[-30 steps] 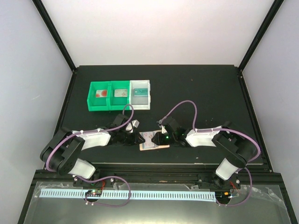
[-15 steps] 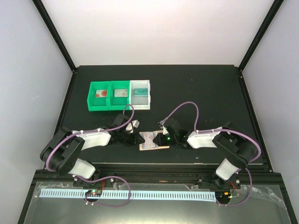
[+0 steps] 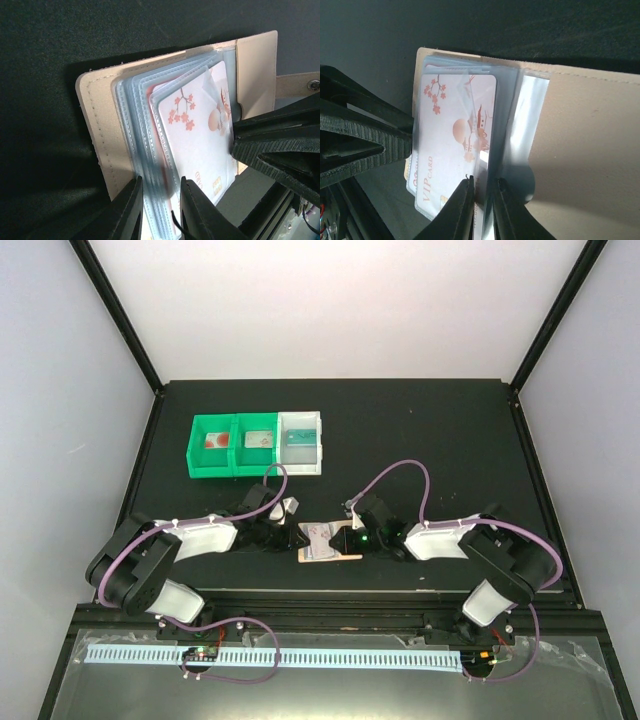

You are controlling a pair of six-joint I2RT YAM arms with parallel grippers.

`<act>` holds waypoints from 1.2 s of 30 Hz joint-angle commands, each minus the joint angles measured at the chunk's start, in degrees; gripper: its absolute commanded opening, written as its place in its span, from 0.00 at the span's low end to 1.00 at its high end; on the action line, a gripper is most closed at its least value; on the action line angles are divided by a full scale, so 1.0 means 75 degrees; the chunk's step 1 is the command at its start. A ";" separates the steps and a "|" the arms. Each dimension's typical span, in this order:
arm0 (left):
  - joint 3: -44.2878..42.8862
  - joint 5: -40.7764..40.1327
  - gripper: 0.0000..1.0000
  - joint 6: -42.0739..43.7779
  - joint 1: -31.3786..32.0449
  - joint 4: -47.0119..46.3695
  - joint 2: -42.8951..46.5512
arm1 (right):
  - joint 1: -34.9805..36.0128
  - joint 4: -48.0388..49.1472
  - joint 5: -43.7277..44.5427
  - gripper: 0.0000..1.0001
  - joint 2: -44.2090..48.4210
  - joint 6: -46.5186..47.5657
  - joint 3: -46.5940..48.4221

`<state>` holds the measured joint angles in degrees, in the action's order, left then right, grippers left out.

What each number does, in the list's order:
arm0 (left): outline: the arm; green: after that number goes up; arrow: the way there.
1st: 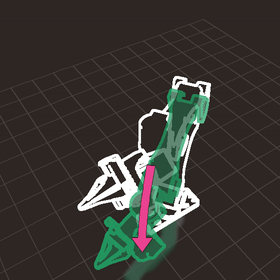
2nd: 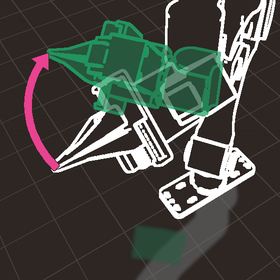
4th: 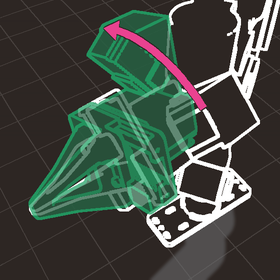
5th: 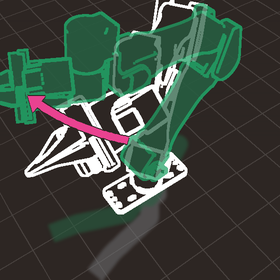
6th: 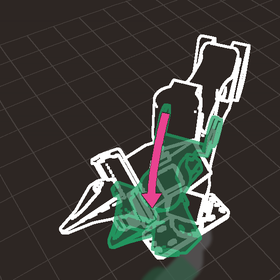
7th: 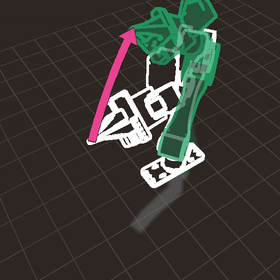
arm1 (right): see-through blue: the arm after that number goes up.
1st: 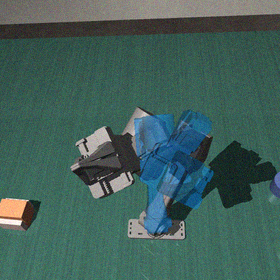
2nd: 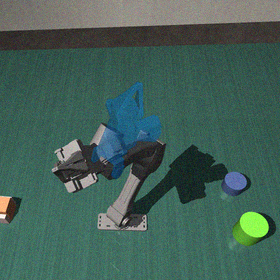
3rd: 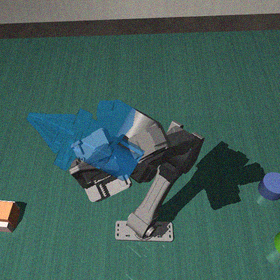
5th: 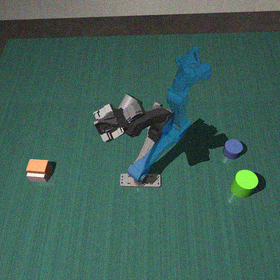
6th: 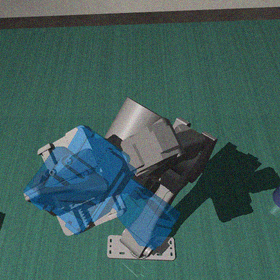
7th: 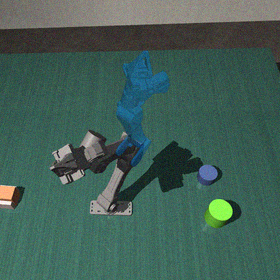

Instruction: Take the credit cards out of the card holder

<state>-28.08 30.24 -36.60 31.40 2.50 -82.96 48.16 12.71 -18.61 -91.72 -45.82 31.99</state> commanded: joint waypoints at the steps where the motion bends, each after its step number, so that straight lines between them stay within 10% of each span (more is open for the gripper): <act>1: -0.0201 -0.0123 0.24 0.0036 -0.0035 0.0456 0.0016 | -0.0025 0.0265 -0.0249 0.12 0.0121 -0.0139 -0.0087; 36: -0.0371 -0.0084 0.24 -0.0183 0.0271 -0.0127 -0.0531 | -0.0084 0.0614 -0.0136 0.08 -0.0084 -0.0367 -0.0488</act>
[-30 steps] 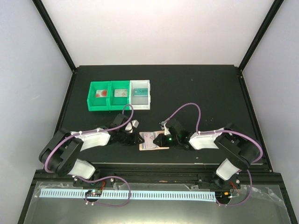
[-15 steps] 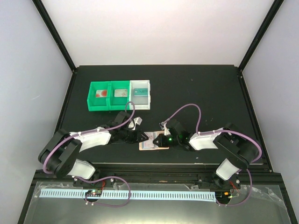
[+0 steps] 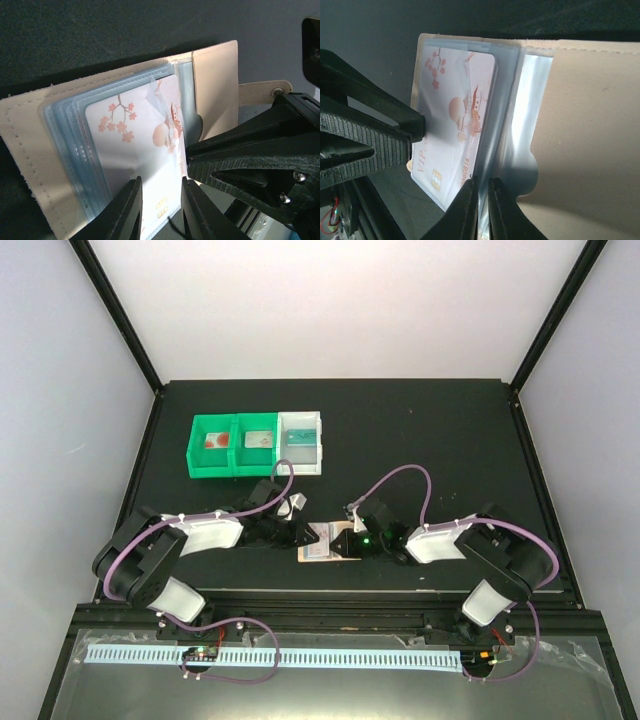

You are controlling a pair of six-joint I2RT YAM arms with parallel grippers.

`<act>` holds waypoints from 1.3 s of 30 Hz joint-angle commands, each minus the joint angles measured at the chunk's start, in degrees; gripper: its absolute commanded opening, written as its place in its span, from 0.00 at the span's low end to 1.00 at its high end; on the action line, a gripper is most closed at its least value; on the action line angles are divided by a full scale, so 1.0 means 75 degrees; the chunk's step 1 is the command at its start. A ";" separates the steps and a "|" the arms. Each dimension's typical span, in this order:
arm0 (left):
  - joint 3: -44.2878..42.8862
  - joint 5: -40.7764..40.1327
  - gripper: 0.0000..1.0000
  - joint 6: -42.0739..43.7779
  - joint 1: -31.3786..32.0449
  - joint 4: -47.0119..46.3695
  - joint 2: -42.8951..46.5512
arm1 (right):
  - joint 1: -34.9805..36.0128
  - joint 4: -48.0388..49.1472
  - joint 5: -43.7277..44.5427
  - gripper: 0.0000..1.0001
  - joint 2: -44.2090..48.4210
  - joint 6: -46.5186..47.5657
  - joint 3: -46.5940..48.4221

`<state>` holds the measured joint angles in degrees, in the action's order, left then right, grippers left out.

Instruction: Take the credit cards out of the card holder

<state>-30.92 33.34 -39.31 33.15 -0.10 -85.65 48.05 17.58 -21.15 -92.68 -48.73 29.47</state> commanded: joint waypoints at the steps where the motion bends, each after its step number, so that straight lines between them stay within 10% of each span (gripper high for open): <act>1: 0.0018 -0.0507 0.25 0.0186 0.0041 0.0224 -0.0162 | -0.0076 0.0015 0.0153 0.09 0.0054 -0.0003 -0.0159; 39: 0.0395 -0.0787 0.29 0.0267 0.0044 0.0409 0.0205 | -0.0073 -0.2043 0.1225 0.04 0.0493 0.0622 0.0564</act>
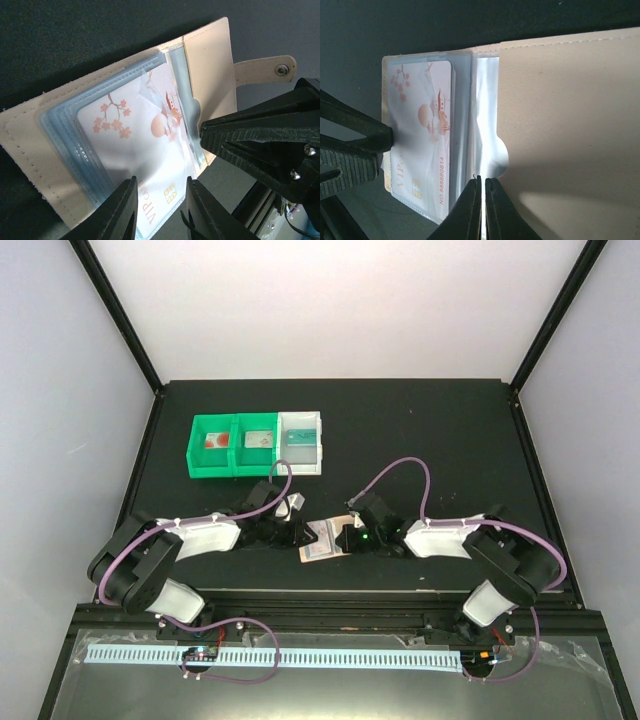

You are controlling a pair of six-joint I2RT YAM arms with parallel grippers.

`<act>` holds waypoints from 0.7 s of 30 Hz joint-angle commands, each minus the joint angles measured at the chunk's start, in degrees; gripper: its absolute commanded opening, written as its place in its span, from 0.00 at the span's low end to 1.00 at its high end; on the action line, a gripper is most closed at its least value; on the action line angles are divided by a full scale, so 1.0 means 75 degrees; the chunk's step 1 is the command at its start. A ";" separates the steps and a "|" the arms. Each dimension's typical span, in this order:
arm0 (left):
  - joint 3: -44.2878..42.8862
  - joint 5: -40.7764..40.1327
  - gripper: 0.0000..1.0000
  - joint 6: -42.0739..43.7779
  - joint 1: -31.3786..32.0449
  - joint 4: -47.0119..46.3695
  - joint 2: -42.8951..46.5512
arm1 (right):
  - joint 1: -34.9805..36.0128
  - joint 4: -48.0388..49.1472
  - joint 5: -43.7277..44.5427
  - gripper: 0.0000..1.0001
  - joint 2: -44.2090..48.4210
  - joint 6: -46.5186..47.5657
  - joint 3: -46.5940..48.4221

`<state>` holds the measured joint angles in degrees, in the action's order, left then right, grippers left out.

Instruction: Take the credit cards out of the card holder

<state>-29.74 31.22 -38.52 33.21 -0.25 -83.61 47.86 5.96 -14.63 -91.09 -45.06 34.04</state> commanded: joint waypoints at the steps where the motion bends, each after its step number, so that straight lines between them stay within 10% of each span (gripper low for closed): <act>1: 0.0247 -0.0509 0.29 0.0165 0.0035 0.0455 -0.0036 | -0.0045 -0.0361 0.0236 0.04 0.0345 0.0146 -0.0072; 21: 0.0486 -0.0334 0.35 -0.0080 0.0037 0.0161 0.0212 | -0.0035 0.0346 -0.0885 0.18 -0.0364 0.0088 0.0439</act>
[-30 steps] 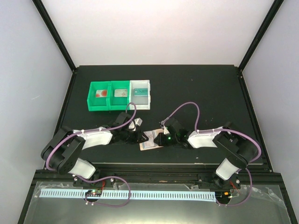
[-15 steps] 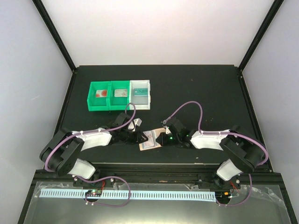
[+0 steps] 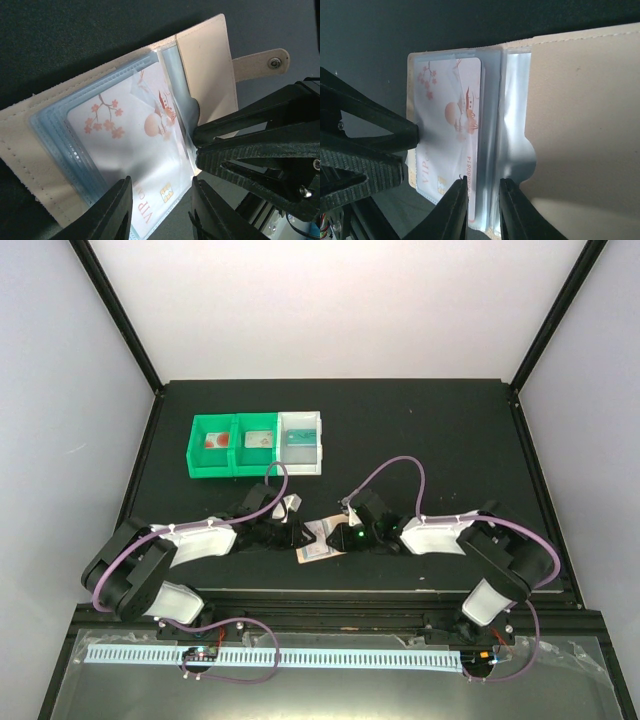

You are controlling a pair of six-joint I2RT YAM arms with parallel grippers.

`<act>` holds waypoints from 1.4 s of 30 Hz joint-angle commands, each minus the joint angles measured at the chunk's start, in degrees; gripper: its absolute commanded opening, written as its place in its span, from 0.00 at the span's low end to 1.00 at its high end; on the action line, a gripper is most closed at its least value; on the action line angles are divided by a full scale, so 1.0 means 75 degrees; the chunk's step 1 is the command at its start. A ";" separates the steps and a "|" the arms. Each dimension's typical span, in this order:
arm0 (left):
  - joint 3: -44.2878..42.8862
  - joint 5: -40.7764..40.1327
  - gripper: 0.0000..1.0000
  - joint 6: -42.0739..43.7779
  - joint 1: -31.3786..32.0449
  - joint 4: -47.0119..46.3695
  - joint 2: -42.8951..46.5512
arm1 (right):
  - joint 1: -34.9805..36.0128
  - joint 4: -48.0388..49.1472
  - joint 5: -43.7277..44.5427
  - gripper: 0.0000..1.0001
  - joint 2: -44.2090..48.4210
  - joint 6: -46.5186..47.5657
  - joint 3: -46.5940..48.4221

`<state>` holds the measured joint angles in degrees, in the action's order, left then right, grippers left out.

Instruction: Take the credit cards out of the card holder

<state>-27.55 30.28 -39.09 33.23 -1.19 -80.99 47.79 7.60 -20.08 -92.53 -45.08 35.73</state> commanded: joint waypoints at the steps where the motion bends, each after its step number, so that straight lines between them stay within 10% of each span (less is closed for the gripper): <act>1: 0.0193 -0.0212 0.35 0.0004 0.0029 0.0288 -0.0135 | -0.0024 0.0124 -0.0175 0.18 -0.0223 0.0109 0.0233; 32: 0.0386 -0.0537 0.41 0.0001 0.0026 0.0873 0.0755 | 0.0285 -0.0475 0.0813 0.05 0.0320 -0.0136 -0.0903; 42: 0.0996 0.0877 0.40 -0.0828 0.0030 -0.0664 0.0956 | 0.0471 -0.0426 0.0733 0.06 0.1239 -0.0435 -0.1446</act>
<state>-21.56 31.38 -41.82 33.26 0.03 -75.72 50.52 10.35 -15.42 -86.21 -47.27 26.98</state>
